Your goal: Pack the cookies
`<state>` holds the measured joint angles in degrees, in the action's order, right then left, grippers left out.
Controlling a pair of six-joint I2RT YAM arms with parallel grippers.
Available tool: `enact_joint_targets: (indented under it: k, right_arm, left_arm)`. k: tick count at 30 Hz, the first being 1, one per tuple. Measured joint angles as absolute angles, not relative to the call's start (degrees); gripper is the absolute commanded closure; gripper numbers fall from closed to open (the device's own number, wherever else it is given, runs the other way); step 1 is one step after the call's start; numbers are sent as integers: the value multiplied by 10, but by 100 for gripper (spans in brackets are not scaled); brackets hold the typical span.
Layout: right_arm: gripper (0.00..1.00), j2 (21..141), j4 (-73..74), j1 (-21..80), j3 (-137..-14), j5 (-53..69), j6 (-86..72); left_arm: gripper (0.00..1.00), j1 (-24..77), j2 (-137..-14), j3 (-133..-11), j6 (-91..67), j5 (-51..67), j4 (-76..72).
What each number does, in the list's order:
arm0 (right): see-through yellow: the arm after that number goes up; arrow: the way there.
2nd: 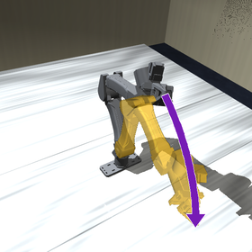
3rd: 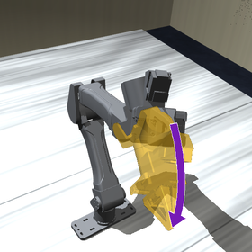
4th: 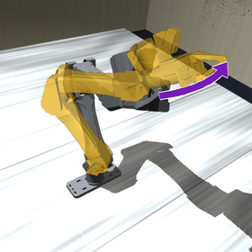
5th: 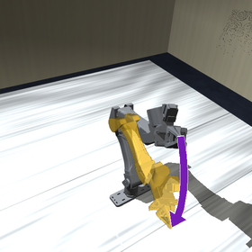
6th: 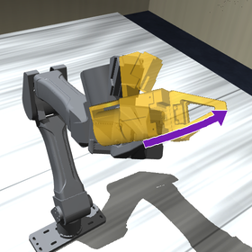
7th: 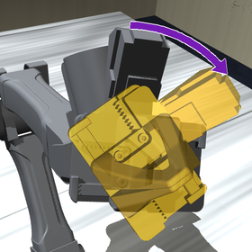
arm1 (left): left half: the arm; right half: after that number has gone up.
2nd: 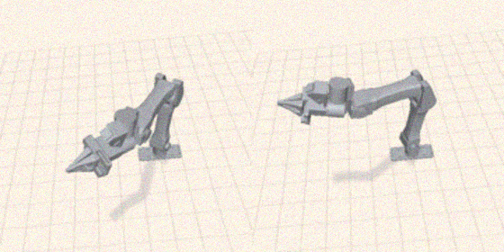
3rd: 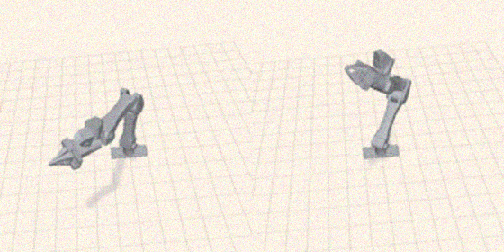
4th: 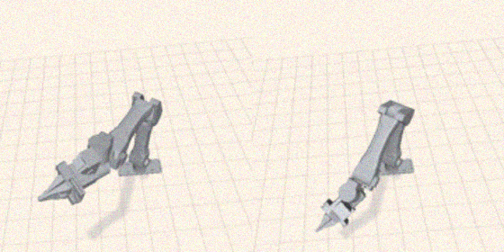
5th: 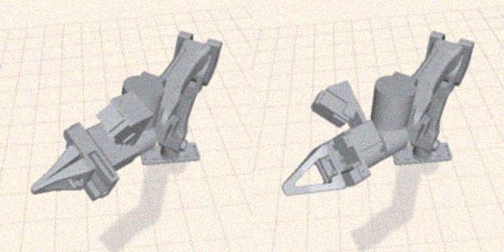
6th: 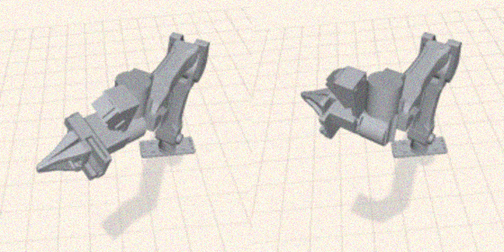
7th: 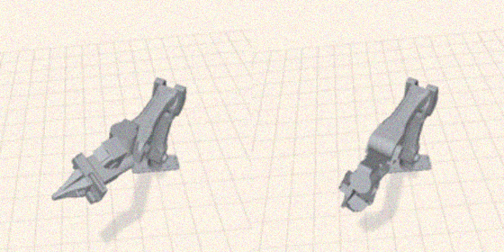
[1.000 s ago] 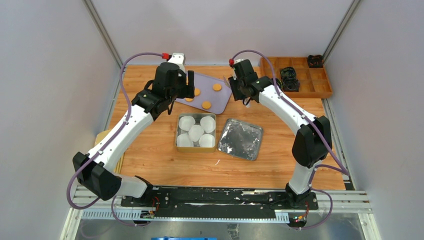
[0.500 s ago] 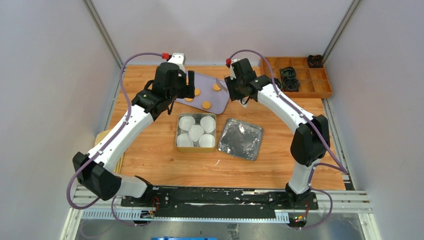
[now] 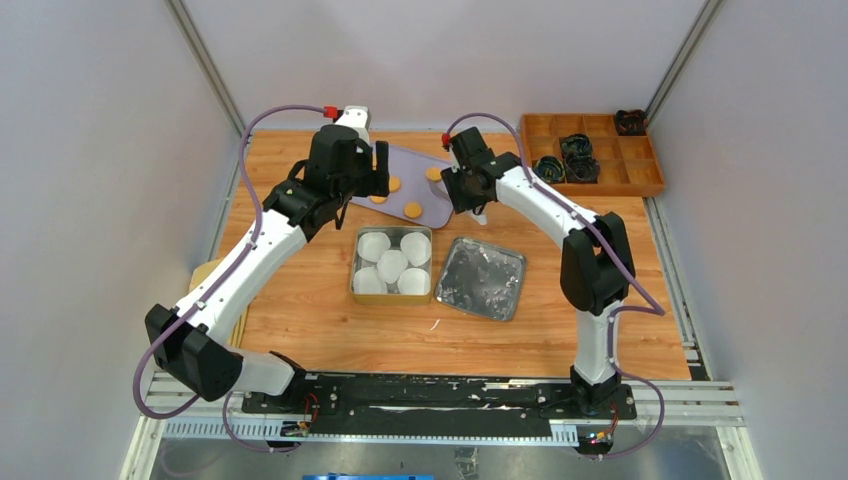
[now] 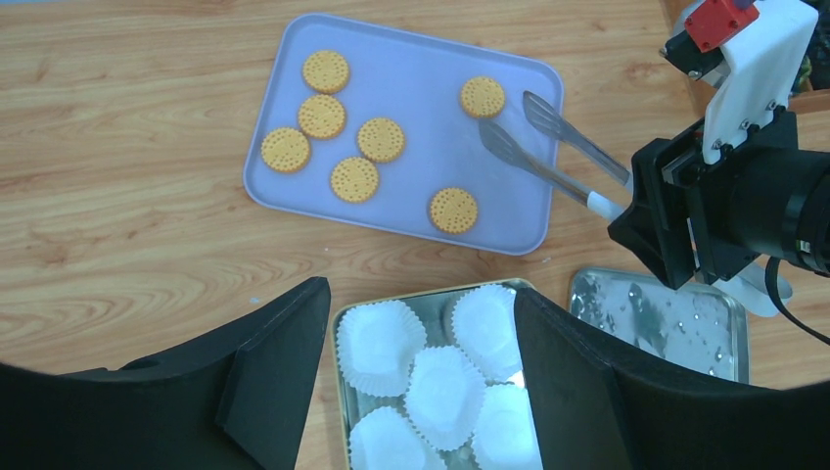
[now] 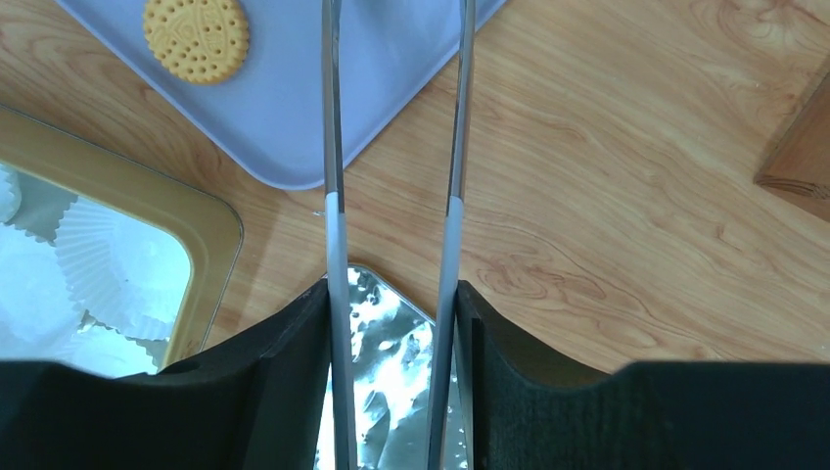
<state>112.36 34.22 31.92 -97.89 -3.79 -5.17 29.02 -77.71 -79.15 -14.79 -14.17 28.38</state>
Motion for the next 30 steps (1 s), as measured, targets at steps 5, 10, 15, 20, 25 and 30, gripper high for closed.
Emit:
enact_joint_targets:
  k: [5,10,15,20,25,30]
  right_arm:
    - [51,1143,343,319,-996,-47,-51]
    - [53,1185,344,319,-1034,-53,-51]
    - [100,1218,345,319,-1057,-57,-51]
    - [100,1222,348,319,-1059,-60,-51]
    - [100,1216,348,319,-1060,-59,-51]
    - [100,1180,348,319,-1060,-48,-51]
  left_arm:
    - [25,290,-777,-792,-148,-142,284]
    - [25,290,-777,-792,-148,-143,284]
    - [25,290,-777,-791,-143,-147,284]
    - [25,290,-777,-790,-139,-152,284]
    - [25,290,-777,-790,-139,-153,284]
    - [25,290,-777,-790,-139,-154,284]
